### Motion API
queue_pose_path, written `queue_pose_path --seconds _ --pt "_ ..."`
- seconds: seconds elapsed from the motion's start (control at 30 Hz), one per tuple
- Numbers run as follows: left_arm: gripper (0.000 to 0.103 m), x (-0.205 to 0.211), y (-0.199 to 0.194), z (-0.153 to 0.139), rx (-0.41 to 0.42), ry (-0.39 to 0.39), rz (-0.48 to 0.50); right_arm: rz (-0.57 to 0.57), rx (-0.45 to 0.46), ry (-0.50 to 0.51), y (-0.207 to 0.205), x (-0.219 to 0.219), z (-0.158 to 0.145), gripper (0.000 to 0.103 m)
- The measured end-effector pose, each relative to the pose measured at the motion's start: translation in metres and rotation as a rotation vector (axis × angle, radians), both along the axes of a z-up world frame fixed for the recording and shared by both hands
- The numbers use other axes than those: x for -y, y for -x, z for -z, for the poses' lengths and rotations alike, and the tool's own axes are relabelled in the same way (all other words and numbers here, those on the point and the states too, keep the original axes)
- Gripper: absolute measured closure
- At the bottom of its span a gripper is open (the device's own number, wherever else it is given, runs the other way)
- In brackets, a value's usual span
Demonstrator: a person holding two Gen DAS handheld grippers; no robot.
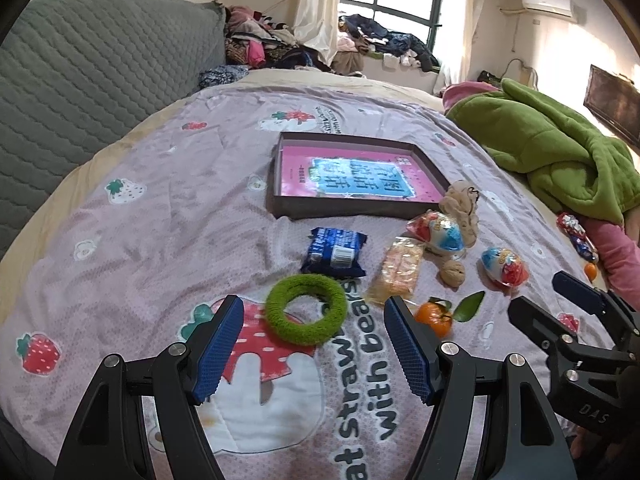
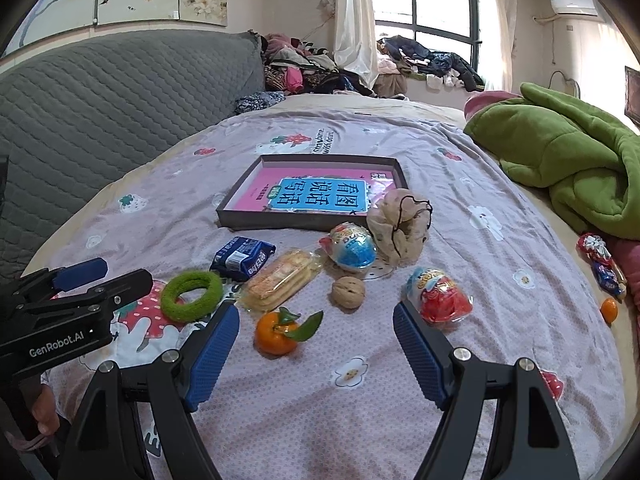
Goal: Organize objects
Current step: 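Move the left gripper toward the green fuzzy ring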
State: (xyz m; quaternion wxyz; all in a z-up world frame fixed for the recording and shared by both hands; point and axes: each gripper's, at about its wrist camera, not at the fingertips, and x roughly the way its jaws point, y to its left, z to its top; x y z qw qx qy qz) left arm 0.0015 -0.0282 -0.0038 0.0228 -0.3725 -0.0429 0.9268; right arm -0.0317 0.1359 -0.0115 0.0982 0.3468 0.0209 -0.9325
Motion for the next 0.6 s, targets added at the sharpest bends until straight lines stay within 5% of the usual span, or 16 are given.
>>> queue_pose_path --seconds 0.6 --pt "0.029 0.019 0.024 0.034 0.077 0.013 -0.005 0.04 0.058 0.011 0.011 0.007 0.02 0.024"
